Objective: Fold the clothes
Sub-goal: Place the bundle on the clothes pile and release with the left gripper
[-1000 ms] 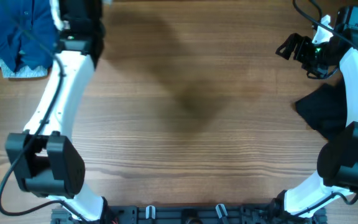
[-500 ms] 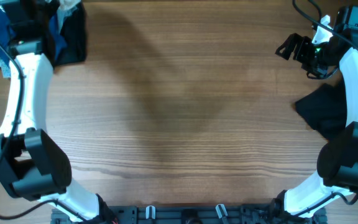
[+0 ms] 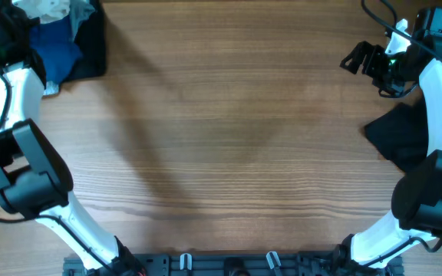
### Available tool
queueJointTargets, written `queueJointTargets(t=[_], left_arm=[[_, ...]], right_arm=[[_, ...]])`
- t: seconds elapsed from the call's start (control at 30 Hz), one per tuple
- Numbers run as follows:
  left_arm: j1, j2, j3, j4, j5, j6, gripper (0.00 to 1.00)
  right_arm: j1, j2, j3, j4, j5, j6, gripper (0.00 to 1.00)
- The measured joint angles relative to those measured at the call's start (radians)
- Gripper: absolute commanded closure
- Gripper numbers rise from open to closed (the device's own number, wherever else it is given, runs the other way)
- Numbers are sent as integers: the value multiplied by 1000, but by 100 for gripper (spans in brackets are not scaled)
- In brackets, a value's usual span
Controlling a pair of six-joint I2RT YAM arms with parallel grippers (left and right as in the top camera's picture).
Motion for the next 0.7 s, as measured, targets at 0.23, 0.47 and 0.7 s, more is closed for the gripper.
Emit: queueJointTargets(t=[0.23, 0.47, 0.7], left_arm=[[27, 31, 0, 27, 11, 8, 96], [49, 31, 6, -202, -114, 9, 95], [47, 31, 15, -652, -194, 2, 0]], right_arm=[[1, 0, 0, 0, 0, 1, 1], [1, 0, 0, 4, 0, 12, 0], [1, 0, 0, 26, 0, 16, 1]])
